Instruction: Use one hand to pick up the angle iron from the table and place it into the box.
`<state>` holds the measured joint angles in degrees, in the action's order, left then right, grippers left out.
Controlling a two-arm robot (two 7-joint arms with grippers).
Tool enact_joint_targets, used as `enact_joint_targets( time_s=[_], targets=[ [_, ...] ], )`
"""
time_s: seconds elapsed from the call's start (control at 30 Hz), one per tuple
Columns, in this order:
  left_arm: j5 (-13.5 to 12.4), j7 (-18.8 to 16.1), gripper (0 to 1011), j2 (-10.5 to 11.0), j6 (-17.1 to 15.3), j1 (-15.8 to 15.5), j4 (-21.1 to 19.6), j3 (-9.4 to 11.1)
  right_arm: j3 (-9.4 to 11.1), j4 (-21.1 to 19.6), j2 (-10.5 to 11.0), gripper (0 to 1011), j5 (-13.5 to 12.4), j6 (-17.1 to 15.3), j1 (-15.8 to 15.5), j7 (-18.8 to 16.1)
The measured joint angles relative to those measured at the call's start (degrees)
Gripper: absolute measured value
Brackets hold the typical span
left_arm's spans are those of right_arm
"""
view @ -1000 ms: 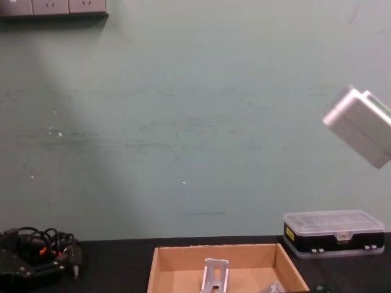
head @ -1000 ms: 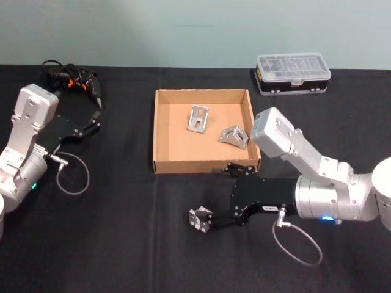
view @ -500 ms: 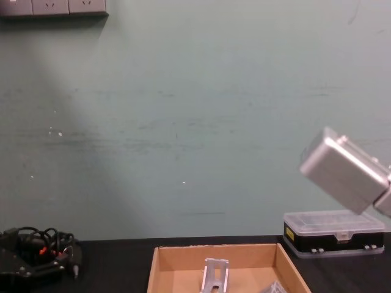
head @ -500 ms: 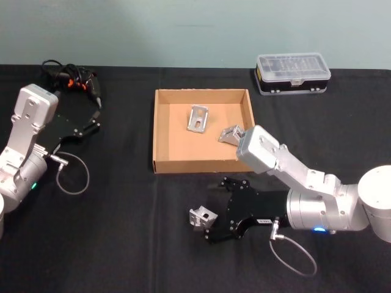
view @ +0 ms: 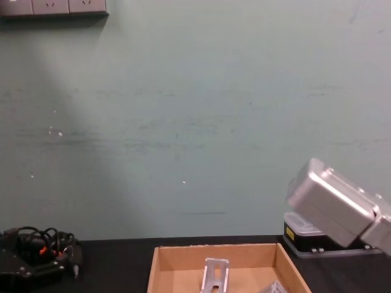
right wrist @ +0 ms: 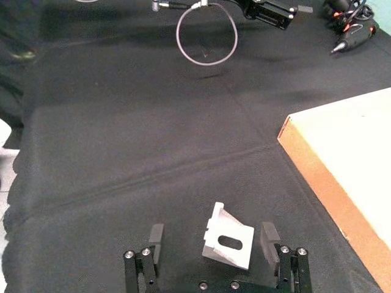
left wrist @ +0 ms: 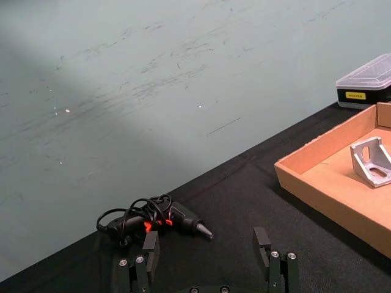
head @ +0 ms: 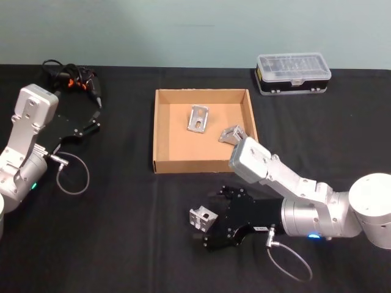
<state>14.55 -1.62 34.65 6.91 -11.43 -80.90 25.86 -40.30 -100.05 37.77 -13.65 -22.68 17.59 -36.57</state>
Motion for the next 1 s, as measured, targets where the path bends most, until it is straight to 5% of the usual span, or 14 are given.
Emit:
enact_joint_targets(
  time_s=[0.57,1.0],
  targets=[
    [0.00,0.00,1000,0.00,0.00,0.00,0.00,0.00,-0.62,2.56,-2.23,985,1.50,0.01,-0.03,-0.06],
    [0.00,0.00,1000,0.00,0.00,0.00,0.00,0.00,-0.20,3.18,-2.95,640,2.42,-0.11,0.23,0.03]
  ],
)
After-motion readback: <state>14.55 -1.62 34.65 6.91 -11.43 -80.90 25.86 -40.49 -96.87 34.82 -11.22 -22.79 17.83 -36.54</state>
